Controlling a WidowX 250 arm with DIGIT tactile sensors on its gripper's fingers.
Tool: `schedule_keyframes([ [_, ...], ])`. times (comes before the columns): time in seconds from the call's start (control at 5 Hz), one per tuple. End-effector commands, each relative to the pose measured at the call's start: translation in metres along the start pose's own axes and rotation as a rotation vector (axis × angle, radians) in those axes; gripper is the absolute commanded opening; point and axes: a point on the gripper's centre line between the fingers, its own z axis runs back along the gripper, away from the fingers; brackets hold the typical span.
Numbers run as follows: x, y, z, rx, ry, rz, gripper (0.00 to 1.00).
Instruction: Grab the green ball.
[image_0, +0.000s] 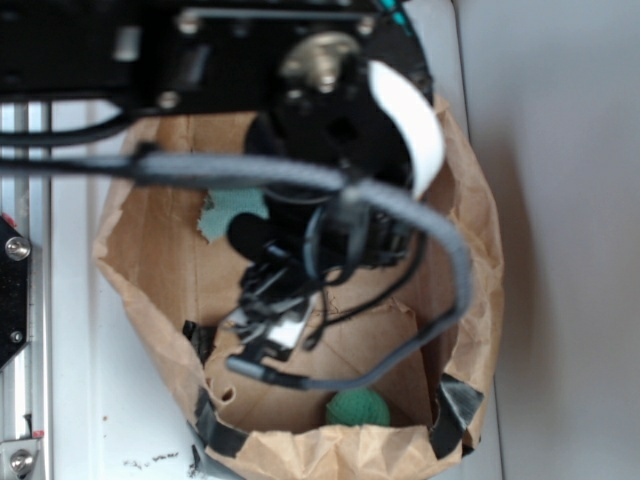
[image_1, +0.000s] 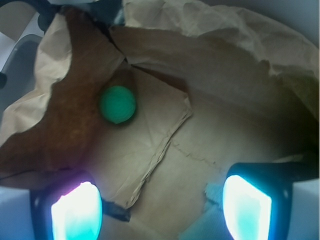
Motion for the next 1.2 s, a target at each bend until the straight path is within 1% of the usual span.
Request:
schedule_keyframes([
  [0.0, -0.009, 0.001, -0.015, 0.086, -0.090, -0.160, 1.00],
  [0.4, -0.007, -0.012, -0.046, 0.058, -0.118, -0.313, 1.00],
  [0.6, 0.000, -0.028, -0.055, 0.019, -0.110, -0.347, 1.00],
  [0.8, 0.000, -0.045, -0.062, -0.036, -0.110, -0.413, 1.00],
  [1.0, 0.002, -0.056, -0.068, -0.068, -0.119, -0.457, 1.00],
])
